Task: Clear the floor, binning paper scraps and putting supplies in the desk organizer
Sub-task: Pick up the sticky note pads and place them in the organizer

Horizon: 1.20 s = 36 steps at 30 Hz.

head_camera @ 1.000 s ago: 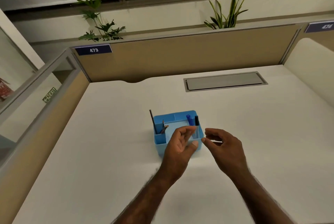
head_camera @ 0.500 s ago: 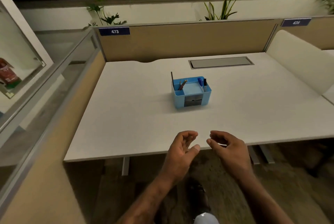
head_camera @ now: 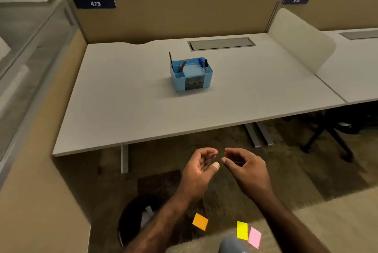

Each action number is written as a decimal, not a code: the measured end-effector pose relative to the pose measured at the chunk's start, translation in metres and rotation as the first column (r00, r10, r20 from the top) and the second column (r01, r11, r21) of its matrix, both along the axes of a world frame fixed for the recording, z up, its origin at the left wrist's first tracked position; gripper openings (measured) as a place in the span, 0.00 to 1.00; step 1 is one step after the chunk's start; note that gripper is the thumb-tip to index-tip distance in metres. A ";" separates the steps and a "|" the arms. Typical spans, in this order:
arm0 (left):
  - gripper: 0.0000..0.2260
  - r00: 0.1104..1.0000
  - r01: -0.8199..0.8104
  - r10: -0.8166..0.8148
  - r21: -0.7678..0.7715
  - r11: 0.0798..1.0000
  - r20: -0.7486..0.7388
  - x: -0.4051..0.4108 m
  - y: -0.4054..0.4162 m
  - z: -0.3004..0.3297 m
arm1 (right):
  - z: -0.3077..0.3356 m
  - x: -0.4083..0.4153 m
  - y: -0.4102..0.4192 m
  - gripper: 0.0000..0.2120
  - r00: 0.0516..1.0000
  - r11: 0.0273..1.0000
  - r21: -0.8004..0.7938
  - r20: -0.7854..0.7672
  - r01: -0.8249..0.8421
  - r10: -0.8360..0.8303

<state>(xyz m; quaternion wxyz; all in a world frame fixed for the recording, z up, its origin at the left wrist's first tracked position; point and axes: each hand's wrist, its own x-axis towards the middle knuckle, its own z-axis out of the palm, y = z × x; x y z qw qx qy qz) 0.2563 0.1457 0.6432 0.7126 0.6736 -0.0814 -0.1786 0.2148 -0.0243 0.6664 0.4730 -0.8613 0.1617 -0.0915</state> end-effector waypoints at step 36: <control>0.13 0.807 0.124 0.038 0.232 0.965 -0.589 -0.192 -0.261 -0.597 | -0.606 -0.189 -0.244 0.13 0.703 0.999 0.021 -0.711 0.027 -0.004</control>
